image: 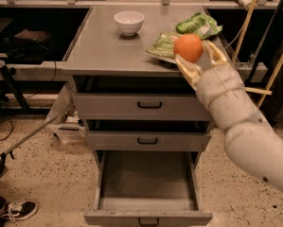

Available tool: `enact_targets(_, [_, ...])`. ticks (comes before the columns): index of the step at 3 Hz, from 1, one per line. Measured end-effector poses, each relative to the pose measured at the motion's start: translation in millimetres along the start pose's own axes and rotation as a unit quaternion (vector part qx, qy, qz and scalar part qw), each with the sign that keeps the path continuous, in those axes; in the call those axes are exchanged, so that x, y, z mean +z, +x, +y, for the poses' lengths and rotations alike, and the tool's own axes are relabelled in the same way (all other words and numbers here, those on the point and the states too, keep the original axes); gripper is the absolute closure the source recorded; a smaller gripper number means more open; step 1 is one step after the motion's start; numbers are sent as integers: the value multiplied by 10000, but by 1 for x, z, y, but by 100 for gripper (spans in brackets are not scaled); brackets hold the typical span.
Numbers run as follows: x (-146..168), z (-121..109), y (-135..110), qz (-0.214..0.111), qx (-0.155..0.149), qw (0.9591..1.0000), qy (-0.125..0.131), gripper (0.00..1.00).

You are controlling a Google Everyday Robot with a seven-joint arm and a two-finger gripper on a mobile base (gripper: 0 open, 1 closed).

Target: Pick orange from bottom drawer and place on counter

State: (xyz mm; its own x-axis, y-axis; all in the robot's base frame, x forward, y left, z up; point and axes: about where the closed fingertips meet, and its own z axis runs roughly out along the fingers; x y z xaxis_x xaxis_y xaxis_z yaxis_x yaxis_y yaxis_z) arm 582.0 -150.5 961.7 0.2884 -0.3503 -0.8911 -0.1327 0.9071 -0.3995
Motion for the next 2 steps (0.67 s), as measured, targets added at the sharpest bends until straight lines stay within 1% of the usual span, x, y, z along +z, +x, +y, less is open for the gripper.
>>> enact_targets(1, [64,1,-41,-263,-427,9981,-355,100])
enact_targets(2, [114,-23,-69,-199,-643,9967,-463,100])
